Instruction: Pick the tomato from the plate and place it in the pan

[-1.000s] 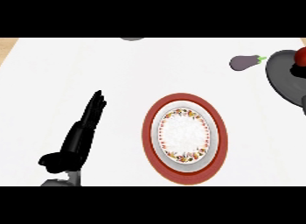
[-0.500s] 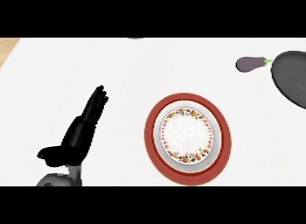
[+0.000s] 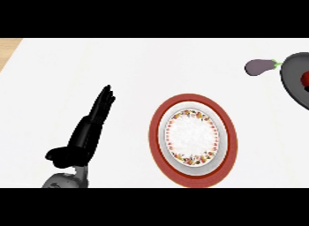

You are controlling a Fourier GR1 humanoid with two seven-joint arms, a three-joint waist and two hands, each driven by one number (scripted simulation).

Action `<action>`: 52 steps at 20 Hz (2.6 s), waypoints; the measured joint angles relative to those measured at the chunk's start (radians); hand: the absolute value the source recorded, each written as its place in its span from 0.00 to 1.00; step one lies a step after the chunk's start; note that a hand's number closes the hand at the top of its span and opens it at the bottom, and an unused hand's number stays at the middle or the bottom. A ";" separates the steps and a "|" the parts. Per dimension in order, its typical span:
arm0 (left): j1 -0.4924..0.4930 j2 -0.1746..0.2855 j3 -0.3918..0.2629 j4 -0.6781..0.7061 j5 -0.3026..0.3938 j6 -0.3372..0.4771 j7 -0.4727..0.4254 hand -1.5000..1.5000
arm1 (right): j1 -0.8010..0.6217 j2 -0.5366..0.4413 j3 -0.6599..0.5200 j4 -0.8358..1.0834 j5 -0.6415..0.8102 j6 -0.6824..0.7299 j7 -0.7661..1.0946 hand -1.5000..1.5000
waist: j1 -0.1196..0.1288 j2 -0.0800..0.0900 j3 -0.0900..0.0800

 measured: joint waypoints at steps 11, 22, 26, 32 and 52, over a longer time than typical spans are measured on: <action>0.007 0.011 0.017 -0.002 0.011 -0.011 0.001 0.50 | -0.014 0.004 -0.179 -0.050 -0.197 -0.010 -0.227 0.00 | -0.011 -0.005 0.000; 0.015 0.005 0.040 0.023 -0.001 0.009 -0.007 0.50 | 0.110 -0.060 -0.320 -0.030 -0.409 0.348 -0.438 0.00 | -0.054 -0.025 -0.005; 0.044 0.010 0.042 0.004 -0.005 0.007 -0.012 0.50 | 0.185 -0.056 -0.311 -0.037 -0.443 0.460 -0.516 0.00 | -0.060 -0.030 -0.006; 0.029 -0.003 0.055 0.027 -0.009 0.006 -0.021 0.50 | 0.258 -0.041 -0.263 -0.077 -0.485 0.520 -0.584 0.00 | -0.066 -0.033 -0.007; 0.051 -0.016 0.081 -0.020 -0.027 -0.024 0.015 0.50 | 0.431 0.031 -0.055 -0.311 -0.636 0.474 -0.497 0.00 | -0.074 -0.037 -0.009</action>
